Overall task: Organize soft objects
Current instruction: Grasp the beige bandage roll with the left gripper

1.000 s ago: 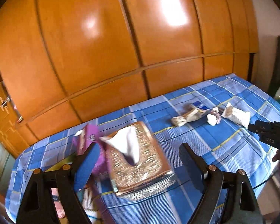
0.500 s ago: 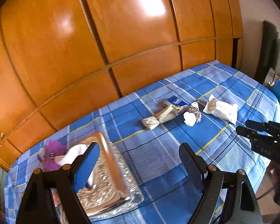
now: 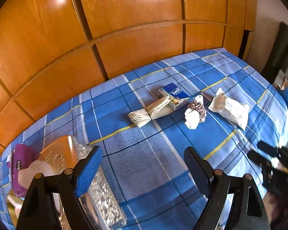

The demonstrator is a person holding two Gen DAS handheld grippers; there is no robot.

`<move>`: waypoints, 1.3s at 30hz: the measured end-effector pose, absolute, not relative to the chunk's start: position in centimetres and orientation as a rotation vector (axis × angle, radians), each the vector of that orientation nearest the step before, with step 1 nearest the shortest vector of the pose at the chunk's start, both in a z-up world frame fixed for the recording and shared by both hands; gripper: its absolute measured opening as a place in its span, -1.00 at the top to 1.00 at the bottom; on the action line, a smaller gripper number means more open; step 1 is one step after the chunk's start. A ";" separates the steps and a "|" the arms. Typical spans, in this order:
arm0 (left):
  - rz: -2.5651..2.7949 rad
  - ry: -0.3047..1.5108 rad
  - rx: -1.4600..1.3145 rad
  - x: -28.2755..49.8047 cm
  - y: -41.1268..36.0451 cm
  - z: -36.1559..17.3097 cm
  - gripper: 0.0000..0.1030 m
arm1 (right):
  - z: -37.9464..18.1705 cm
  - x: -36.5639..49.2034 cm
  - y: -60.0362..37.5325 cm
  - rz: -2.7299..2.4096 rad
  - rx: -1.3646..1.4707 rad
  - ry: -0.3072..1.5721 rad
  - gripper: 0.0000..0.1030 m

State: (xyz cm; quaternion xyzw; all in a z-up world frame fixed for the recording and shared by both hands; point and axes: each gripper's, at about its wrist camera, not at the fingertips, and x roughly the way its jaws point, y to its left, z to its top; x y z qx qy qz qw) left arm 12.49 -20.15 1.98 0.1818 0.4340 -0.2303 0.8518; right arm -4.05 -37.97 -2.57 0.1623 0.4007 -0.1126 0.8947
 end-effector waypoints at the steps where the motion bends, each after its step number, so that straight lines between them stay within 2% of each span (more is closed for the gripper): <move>1: -0.482 0.931 0.385 13.3 -20.8 1.7 -0.62 | -2.6 -4.0 -37.9 -0.231 0.336 0.833 0.19; 5: -0.459 0.952 0.452 15.6 -23.0 0.7 -0.47 | -2.7 -4.0 -38.0 -0.225 0.347 0.837 0.19; 7: -0.423 1.001 0.477 17.2 -24.1 -0.5 -0.28 | -2.8 -4.0 -38.1 -0.224 0.357 0.839 0.19; 14: -0.394 1.027 0.599 20.4 -27.5 -3.8 -0.31 | -3.4 -4.1 -38.8 -0.223 0.389 0.853 0.19; 16: -0.422 1.000 0.642 20.6 -28.7 -4.6 -0.39 | -3.7 -4.1 -39.1 -0.226 0.401 0.859 0.19; 20: -0.440 0.940 0.744 20.9 -30.5 -6.2 -0.36 | -4.1 -4.2 -39.6 -0.229 0.422 0.868 0.19; 22: -0.450 0.954 0.724 21.9 -30.7 -6.9 0.18 | -4.3 -4.2 -39.7 -0.229 0.426 0.872 0.19; 23: -0.461 0.980 0.693 22.4 -30.6 -7.2 0.30 | -4.4 -4.3 -39.7 -0.232 0.423 0.872 0.19; 24: -0.479 1.013 0.652 22.9 -30.7 -7.6 0.65 | -4.5 -4.2 -39.6 -0.233 0.422 0.873 0.19; 25: -0.489 1.041 0.615 23.3 -30.4 -7.9 0.83 | -4.7 -4.2 -39.6 -0.232 0.423 0.880 0.19; 26: -0.490 1.044 0.600 23.3 -30.3 -7.9 0.83 | -4.8 -4.2 -39.7 -0.229 0.426 0.883 0.19; 28: -0.506 1.048 0.542 23.1 -29.6 -7.4 0.98 | -5.1 -4.2 -39.8 -0.228 0.437 0.887 0.19; 39: -0.504 1.108 0.264 23.2 -24.5 -3.9 0.99 | -5.3 1.8 -40.5 -0.091 0.634 0.888 0.19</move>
